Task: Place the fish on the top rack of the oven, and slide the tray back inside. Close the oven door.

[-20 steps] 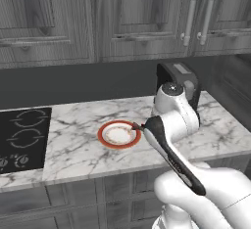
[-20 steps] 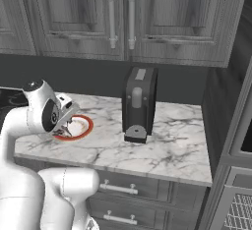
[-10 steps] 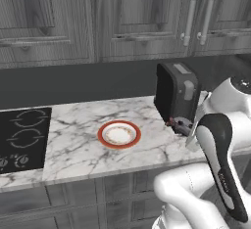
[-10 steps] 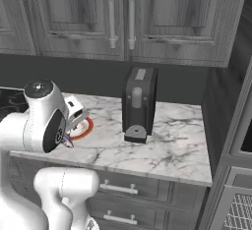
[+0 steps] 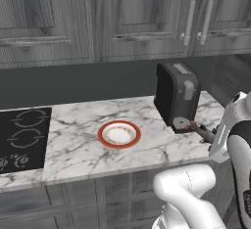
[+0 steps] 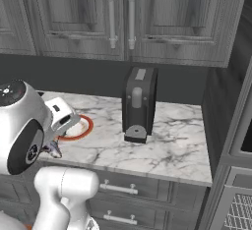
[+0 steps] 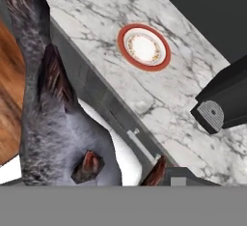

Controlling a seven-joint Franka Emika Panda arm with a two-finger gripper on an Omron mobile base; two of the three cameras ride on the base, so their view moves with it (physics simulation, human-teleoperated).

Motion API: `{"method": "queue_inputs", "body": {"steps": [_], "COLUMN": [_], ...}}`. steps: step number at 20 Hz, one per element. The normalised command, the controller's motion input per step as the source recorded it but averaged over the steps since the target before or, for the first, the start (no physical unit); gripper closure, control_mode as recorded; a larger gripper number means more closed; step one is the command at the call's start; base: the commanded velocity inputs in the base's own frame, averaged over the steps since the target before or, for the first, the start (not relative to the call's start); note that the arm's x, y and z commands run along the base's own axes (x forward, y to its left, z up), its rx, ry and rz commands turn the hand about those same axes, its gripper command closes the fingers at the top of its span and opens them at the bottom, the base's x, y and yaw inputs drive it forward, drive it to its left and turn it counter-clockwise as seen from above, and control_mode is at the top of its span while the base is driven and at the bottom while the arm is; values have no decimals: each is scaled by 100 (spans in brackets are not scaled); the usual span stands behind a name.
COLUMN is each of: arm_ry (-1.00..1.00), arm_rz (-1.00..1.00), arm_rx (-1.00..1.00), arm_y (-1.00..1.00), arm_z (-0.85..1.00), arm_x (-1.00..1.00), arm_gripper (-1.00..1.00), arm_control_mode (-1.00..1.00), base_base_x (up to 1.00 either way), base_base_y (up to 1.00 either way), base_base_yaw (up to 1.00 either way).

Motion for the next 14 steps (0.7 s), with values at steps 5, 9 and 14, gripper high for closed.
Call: {"method": "queue_inputs", "body": {"steps": [5, 9, 14], "arm_ry": [0, 0, -4], "arm_rz": [0, -6, -9], "arm_rx": [0, 0, 0], "arm_y": [-3, -6, -10], "arm_z": [34, 30, 6], "arm_x": [-55, -57, -76], "arm_gripper": [100, 100, 100], "arm_control_mode": [-100, -100, -100], "base_base_x": [0, 0, 0], "base_base_y": [0, 0, 0], "base_base_yaw": [0, 0, 0]}}
